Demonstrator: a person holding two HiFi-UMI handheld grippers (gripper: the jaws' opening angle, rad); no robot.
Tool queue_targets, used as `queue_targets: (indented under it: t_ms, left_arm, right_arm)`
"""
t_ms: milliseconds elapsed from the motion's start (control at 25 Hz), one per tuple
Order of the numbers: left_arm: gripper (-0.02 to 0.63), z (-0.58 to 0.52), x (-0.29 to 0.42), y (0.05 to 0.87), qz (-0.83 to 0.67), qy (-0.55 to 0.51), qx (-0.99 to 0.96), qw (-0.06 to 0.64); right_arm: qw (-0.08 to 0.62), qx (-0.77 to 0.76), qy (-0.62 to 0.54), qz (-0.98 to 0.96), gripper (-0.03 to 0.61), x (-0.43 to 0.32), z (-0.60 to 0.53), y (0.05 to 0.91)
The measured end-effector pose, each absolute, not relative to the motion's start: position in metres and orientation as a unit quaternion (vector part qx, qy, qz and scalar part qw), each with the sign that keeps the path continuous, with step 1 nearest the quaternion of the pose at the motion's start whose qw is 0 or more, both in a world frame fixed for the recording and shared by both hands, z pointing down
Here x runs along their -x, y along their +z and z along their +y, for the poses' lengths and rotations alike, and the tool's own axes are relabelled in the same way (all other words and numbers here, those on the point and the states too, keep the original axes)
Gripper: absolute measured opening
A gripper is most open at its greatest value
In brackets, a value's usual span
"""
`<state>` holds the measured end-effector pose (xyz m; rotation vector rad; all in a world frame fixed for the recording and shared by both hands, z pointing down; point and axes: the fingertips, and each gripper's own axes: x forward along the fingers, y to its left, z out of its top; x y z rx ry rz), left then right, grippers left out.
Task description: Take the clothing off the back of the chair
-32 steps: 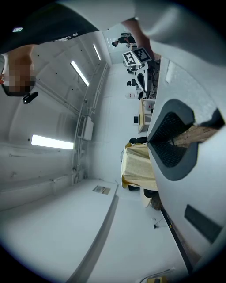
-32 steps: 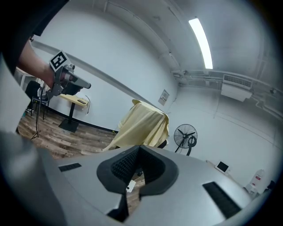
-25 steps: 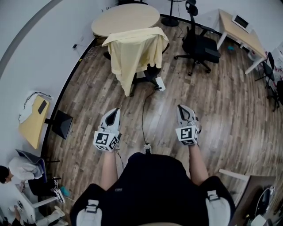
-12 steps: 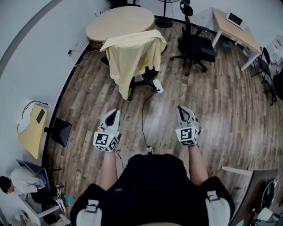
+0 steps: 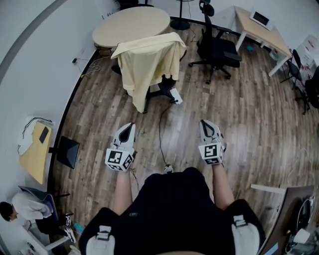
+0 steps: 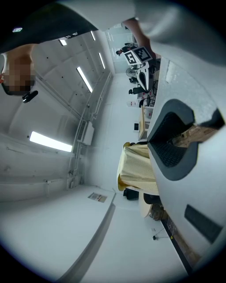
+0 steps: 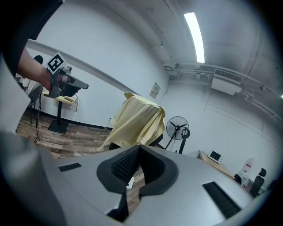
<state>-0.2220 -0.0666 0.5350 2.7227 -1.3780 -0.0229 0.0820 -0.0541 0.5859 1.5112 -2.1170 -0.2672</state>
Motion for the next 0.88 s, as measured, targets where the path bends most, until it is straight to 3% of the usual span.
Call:
queue_targets:
  t_ms: [880]
  left_arm:
    - [0.002, -0.091, 0.24, 0.537, -0.483, -0.003, -0.875, 0.043]
  right_arm:
    - [0.257, -0.539, -0.098, -0.796, -0.006, -0.074, -0.096, 0.589]
